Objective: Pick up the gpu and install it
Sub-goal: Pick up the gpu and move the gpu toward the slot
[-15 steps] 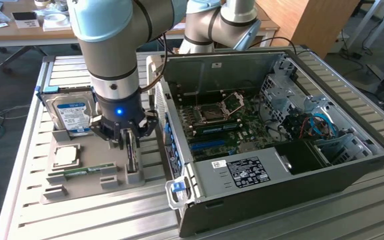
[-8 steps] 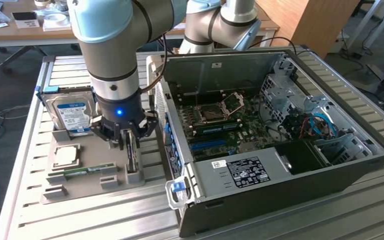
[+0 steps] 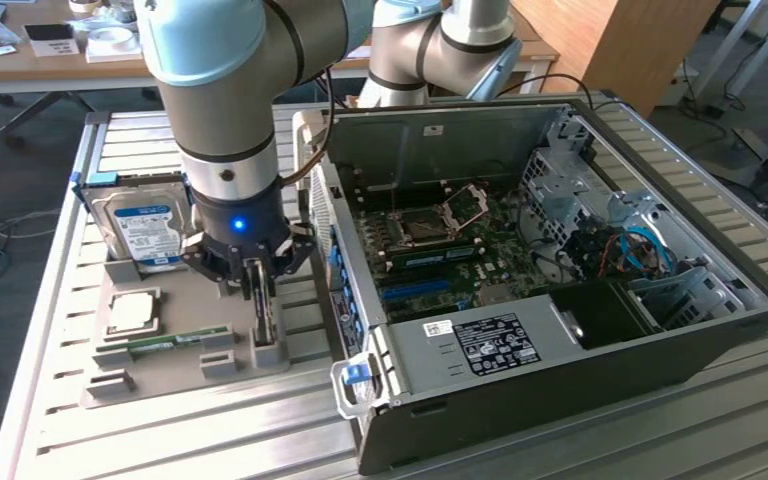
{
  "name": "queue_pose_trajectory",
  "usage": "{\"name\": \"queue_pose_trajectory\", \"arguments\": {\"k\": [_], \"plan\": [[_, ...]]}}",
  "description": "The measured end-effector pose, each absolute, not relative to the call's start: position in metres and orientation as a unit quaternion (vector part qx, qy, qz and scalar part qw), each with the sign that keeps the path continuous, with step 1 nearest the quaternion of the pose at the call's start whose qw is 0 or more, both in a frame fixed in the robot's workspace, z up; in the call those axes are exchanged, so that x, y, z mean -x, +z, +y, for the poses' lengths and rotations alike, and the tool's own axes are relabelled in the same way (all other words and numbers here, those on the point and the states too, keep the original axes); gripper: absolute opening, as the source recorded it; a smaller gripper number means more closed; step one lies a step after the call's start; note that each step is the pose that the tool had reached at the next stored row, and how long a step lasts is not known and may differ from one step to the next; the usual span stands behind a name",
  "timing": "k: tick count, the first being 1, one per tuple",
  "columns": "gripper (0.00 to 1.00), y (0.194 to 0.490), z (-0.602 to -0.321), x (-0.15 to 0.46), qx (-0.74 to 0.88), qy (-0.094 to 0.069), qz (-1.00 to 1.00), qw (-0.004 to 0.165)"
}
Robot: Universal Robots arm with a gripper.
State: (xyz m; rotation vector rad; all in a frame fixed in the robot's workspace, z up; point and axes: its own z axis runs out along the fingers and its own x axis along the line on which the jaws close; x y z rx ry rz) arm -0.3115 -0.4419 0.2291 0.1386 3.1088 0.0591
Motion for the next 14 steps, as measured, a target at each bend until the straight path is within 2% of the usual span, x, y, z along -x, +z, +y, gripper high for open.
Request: {"name": "queue_pose_trajectory", "arguments": {"k": [1, 12, 13, 14], "plan": [[0.35, 0.2291, -0.4419, 0.3115, -0.045, 0.019, 0.999, 0.015], [0.34, 0.2291, -0.4419, 0.3116, -0.045, 0.019, 0.999, 0.014], [0.27, 0.2291, -0.4419, 0.3115, -0.044, 0.019, 0.999, 0.015], [0.27, 0.2291, -0.4419, 0.3115, -0.045, 0.019, 0.999, 0.015]]}}
